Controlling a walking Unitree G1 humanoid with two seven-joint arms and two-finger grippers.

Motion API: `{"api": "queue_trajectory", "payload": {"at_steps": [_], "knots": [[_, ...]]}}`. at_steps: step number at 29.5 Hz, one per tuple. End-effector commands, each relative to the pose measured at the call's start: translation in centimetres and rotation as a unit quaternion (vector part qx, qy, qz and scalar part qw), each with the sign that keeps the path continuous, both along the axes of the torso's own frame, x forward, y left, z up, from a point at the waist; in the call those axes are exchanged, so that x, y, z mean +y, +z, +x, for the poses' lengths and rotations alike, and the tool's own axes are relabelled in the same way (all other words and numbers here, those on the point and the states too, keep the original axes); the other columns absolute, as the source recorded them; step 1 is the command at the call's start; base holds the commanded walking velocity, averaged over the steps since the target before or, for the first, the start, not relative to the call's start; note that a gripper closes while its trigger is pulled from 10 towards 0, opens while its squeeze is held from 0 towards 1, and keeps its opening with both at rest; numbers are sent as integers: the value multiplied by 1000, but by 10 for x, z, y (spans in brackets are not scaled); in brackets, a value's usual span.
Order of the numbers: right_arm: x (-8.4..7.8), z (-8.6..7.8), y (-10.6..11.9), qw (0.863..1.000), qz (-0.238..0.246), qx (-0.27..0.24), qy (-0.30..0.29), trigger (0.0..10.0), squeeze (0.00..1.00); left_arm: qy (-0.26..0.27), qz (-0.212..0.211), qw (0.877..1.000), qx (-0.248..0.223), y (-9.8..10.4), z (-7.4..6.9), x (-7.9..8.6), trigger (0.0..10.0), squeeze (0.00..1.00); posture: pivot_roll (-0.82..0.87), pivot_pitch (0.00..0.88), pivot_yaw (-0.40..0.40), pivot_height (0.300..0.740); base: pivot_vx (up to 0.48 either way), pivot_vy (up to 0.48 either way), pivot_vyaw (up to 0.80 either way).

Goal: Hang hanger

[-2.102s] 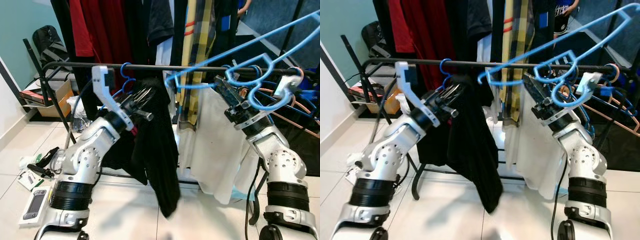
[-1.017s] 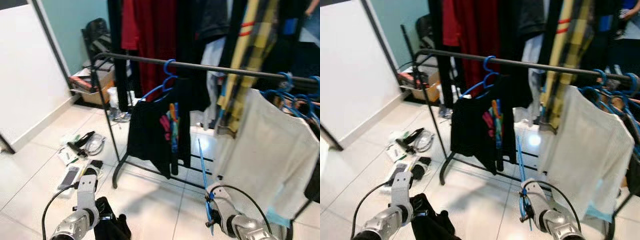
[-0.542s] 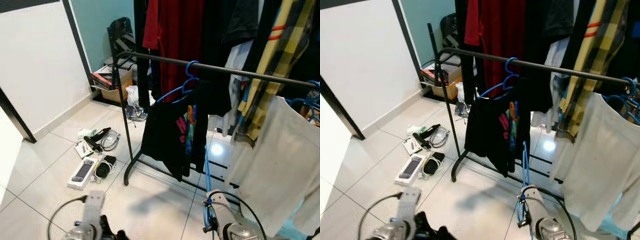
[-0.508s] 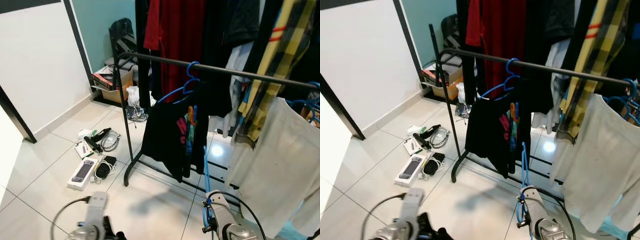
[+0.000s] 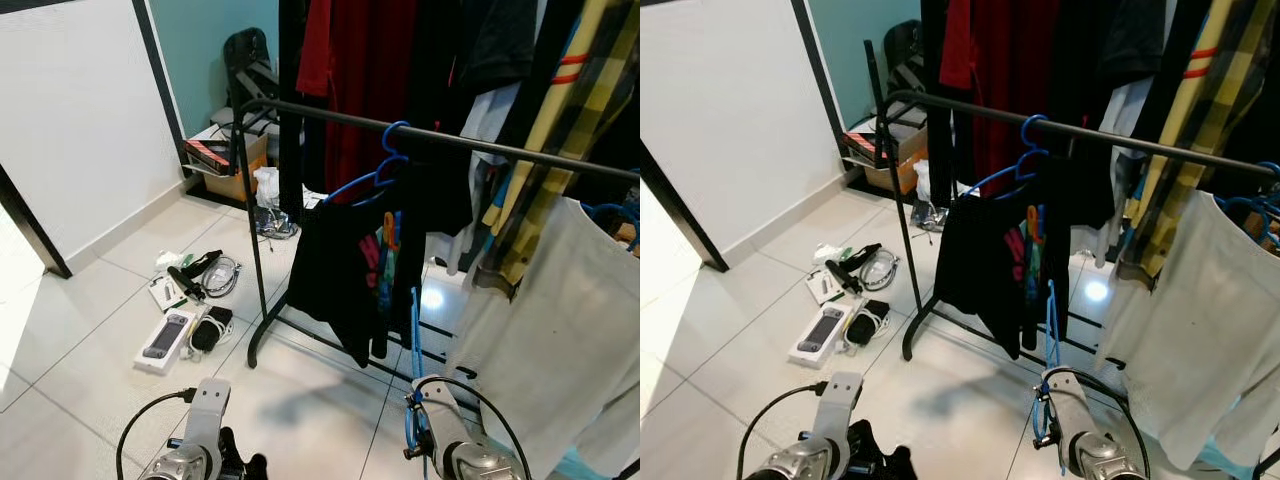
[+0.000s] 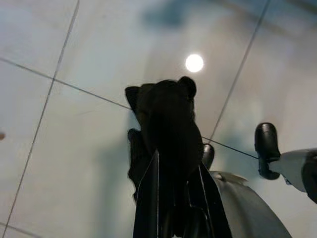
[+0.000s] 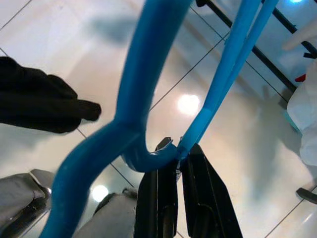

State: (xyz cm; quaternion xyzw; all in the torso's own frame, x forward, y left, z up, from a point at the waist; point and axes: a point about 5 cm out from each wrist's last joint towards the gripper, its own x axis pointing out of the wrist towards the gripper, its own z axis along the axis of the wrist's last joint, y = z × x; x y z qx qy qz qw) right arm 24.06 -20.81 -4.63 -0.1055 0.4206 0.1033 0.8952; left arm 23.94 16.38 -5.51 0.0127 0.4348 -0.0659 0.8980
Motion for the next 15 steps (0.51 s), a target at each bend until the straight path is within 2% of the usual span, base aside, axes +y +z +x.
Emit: {"api": "queue_trajectory", "payload": {"at_steps": [1, 9, 15], "knots": [[3, -1, -1, 1000, -1, 0, 3, 10000, 0, -9, 7, 1000, 8, -3, -4, -1, 10000, 0, -3, 0, -2, 740, 0, 0, 781], [4, 0, -1, 1000, 0, -2, 6, 10000, 0, 2, 21, 1000, 7, -2, -3, 2, 10000, 0, -1, 0, -2, 740, 0, 0, 780], [7, 2, 0, 1000, 0, -4, 10, 10000, 0, 39, 38, 998, 3, 0, 1, 12, 10000, 0, 3, 0, 1, 740, 0, 0, 775]]}}
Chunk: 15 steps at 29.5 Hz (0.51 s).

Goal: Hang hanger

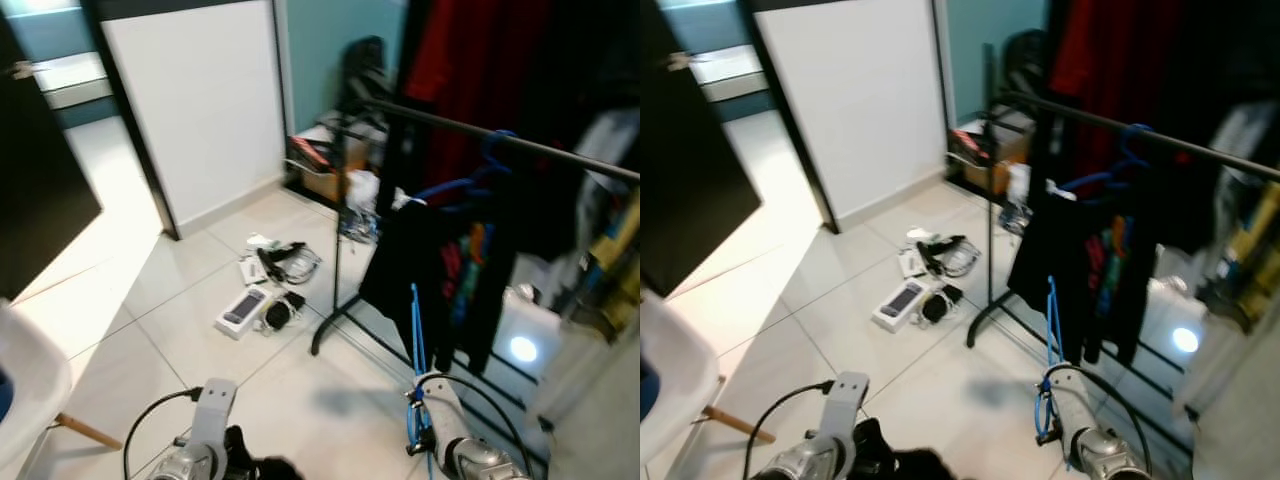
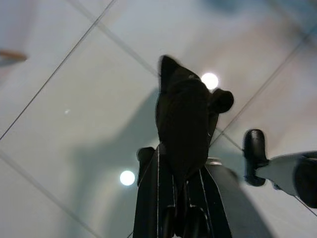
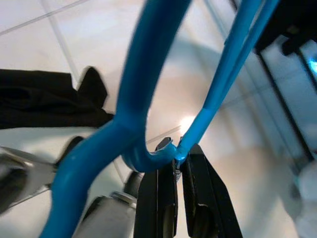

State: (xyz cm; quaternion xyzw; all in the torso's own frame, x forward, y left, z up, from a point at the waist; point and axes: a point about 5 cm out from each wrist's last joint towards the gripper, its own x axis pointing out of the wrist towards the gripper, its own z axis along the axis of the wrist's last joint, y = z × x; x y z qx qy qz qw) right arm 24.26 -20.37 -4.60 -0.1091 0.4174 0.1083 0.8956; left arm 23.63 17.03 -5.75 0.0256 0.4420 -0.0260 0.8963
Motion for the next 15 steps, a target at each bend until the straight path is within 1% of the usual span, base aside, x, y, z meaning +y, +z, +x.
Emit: {"api": "queue_trajectory", "payload": {"at_steps": [1, 5, 7, 9, 15], "knots": [[3, 1, 0, 1000, 1, -2, 5, 10000, 0, 24, 11, 1000, -8, 5, 6, 8, 10000, 0, 4, 0, 1, 740, 0, 0, 775], [3, 1, 0, 1000, 1, -2, 5, 10000, 0, 34, 13, 999, -14, 6, 8, 10, 10000, 0, 5, 0, 0, 740, 0, 0, 775], [4, 2, 1, 1000, 1, -6, -1, 10000, 0, 42, 6, 999, -28, 10, 13, 8, 10000, 0, 7, 0, -2, 740, 0, 0, 778], [4, 2, 1, 1000, 1, -6, -1, 10000, 0, 42, 6, 999, -28, 10, 13, 8, 10000, 0, 7, 0, -2, 740, 0, 0, 781], [5, 1, 0, 1000, 3, -9, -7, 10000, 0, 27, -11, 998, -49, 15, 21, -2, 10000, 0, -14, 0, 8, 740, 0, 0, 775]]}}
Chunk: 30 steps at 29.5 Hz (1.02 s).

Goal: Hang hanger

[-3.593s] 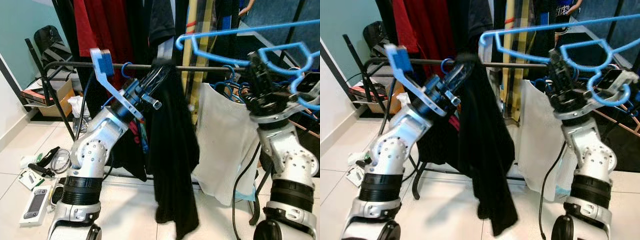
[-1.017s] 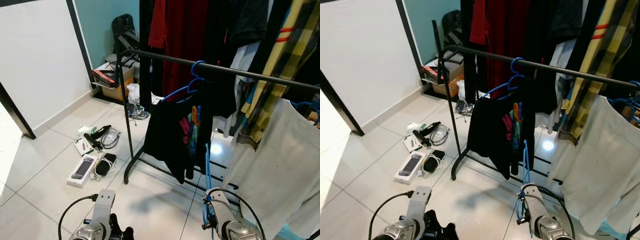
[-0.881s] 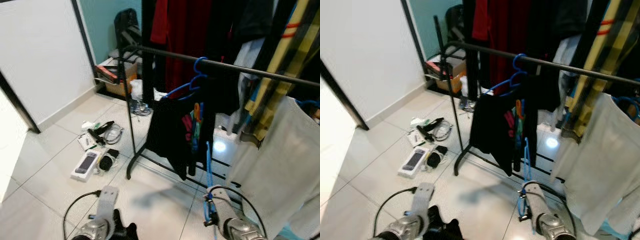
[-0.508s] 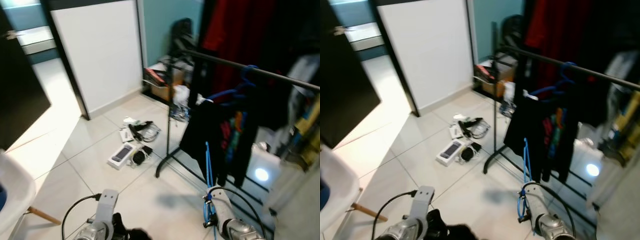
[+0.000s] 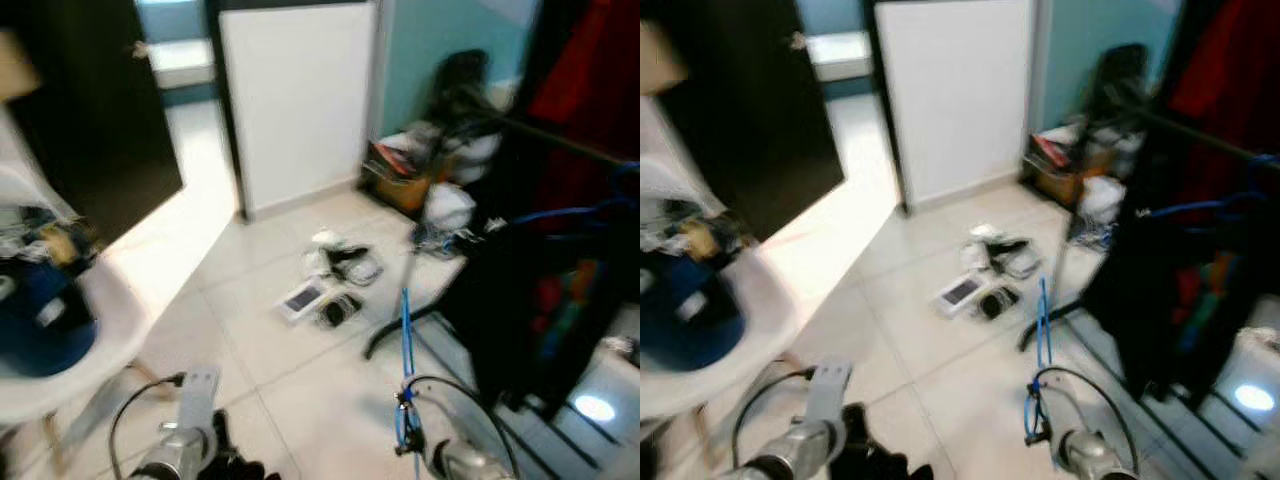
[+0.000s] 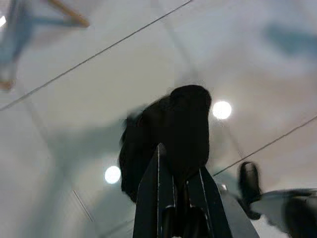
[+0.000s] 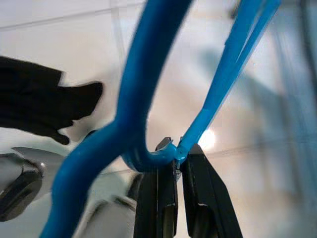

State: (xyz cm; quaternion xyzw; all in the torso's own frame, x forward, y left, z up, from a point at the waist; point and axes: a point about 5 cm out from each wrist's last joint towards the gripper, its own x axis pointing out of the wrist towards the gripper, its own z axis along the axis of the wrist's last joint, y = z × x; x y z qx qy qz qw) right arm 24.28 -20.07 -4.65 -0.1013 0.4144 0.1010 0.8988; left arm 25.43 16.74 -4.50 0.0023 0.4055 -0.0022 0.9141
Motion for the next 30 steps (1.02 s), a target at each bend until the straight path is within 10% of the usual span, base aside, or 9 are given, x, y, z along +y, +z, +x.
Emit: {"api": "queue_trajectory", "payload": {"at_steps": [1, 30], "knots": [[2, 1, 1, 1000, -2, -5, 3, 10000, 0, -4, 1, 1000, -8, 2, 3, 1, 10000, 0, -14, 0, 8, 740, 0, 0, 775], [4, -3, -2, 999, -20, 1, 40, 10000, 0, -7, 2, 1000, -14, -2, -6, 11, 10000, 0, -20, 0, 7, 740, 0, -129, 775]]}}
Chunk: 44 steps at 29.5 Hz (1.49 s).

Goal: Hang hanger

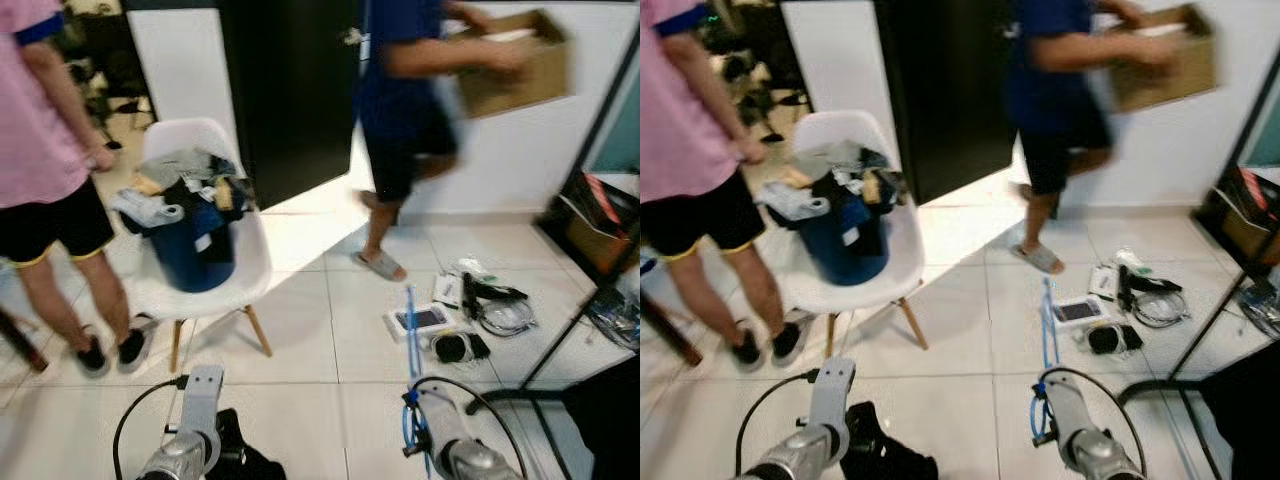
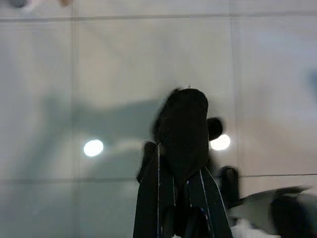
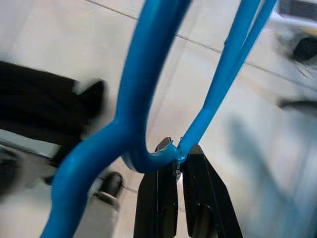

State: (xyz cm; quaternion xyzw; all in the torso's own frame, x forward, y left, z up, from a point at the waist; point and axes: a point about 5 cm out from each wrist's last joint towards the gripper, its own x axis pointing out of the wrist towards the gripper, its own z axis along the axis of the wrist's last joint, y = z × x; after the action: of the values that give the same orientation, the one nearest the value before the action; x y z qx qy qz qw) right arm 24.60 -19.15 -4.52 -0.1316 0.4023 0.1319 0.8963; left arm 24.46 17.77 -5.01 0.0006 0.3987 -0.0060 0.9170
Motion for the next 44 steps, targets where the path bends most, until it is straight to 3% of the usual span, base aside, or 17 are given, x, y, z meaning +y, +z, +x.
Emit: {"api": "queue_trajectory", "payload": {"at_steps": [1, 32, 44], "knots": [[-5, -6, -4, 1000, -7, 11, -1, 10000, 0, -4, 6, 1000, -7, 2, 3, 1, 10000, 0, -20, 0, 7, 740, 0, 0, 775], [-2, -5, -3, 999, -22, 14, 45, 10000, 0, 7, 31, 999, -25, 4, 4, 6, 10000, 0, -8, 0, 10, 740, 0, 0, 775], [-2, -1, 2, 998, -29, -29, 51, 10000, 0, 26, 41, 995, -81, 11, 9, 7, 10000, 0, 4, 0, 11, 740, 270, 0, 193]]}}
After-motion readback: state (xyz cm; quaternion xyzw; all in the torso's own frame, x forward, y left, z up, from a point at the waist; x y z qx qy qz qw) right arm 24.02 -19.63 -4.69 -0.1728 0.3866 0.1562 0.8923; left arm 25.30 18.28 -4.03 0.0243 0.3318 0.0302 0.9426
